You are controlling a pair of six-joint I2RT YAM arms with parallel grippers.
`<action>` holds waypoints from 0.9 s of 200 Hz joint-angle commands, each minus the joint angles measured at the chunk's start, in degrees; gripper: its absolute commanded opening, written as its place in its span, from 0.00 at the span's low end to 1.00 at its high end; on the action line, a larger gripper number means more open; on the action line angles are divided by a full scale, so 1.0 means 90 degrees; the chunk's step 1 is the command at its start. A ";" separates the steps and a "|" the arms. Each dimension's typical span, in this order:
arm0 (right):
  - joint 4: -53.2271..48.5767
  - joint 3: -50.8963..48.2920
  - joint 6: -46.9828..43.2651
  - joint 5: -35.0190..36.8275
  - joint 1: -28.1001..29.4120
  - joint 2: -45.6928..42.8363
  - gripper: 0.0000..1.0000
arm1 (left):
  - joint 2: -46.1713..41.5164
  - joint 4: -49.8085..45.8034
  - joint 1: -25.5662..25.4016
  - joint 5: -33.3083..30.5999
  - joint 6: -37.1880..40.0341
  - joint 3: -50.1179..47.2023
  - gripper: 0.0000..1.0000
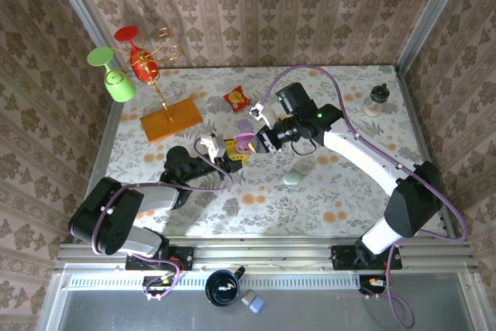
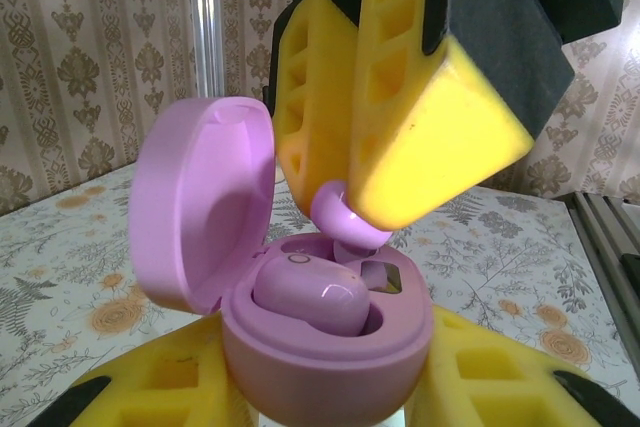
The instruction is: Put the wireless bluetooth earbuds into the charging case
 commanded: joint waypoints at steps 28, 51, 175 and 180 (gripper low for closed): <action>-0.0130 -0.0059 -0.0079 0.0025 0.0029 0.0072 0.29 | -0.0112 0.0184 -0.0024 0.0012 -0.0109 0.0120 0.30; 0.0018 -0.0085 0.0015 0.0095 0.0026 -0.0079 0.37 | -0.0122 0.0191 -0.0024 0.0014 -0.0099 0.0096 0.30; 0.1286 -0.0278 0.0950 -0.0830 -0.0372 -0.0621 0.64 | -0.0283 0.0189 -0.0014 0.0054 -0.0116 -0.0002 0.30; 0.1224 -0.0200 0.0903 -0.0873 -0.0372 -0.0558 0.65 | -0.0280 0.0188 -0.0014 0.0054 -0.0115 0.0002 0.30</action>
